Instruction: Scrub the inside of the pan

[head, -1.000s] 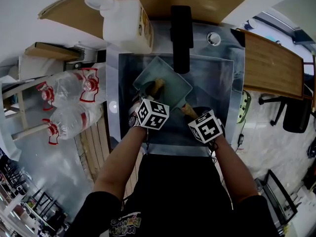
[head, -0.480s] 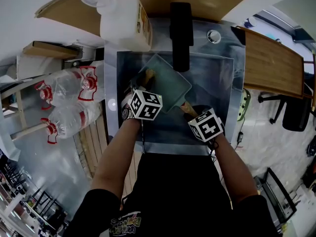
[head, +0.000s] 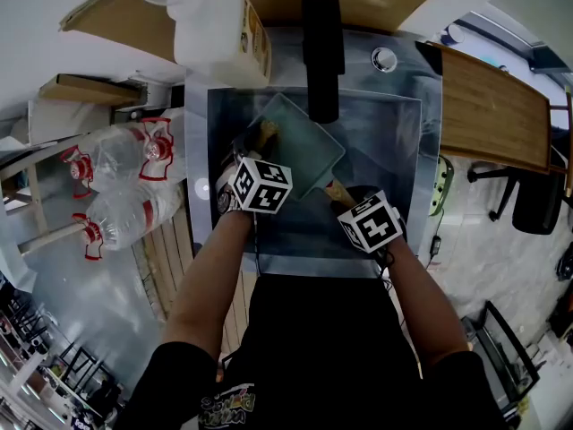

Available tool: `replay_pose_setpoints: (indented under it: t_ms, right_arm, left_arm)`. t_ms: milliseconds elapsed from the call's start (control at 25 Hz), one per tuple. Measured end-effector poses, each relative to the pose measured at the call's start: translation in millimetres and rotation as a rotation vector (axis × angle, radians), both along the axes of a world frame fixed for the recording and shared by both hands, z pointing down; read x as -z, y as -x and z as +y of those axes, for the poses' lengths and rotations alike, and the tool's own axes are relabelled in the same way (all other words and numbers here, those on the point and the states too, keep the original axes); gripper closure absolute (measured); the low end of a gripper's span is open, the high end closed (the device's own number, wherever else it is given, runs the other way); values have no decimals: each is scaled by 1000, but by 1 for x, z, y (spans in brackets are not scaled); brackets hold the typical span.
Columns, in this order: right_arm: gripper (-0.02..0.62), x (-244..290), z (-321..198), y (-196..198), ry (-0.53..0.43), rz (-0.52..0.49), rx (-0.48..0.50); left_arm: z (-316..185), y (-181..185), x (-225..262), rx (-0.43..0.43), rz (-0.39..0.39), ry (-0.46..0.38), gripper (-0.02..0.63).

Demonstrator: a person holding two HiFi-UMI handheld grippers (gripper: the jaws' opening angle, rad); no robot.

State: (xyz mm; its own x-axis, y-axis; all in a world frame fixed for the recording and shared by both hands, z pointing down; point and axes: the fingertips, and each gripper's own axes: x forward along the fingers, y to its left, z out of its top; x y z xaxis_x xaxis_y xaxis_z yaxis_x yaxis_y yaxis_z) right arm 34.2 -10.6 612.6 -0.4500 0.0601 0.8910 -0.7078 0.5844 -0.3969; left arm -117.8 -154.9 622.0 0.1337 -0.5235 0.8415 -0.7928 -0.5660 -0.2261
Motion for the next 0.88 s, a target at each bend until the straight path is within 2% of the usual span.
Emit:
replay_pose_setpoints:
  t_ms: [200, 440, 680, 880]
  right_arm:
    - [436, 1, 0, -1, -8, 8, 8]
    - [436, 1, 0, 0, -9, 10, 14]
    - [436, 1, 0, 0, -10, 6, 13]
    - [436, 1, 0, 1, -11, 1, 9]
  left_arm:
    - [1, -3, 6, 3, -8, 2, 462]
    - [7, -23, 19, -12, 32, 2, 462]
    - [23, -62, 27, -71, 106, 36, 462]
    - [39, -97, 24, -92, 232, 131, 462]
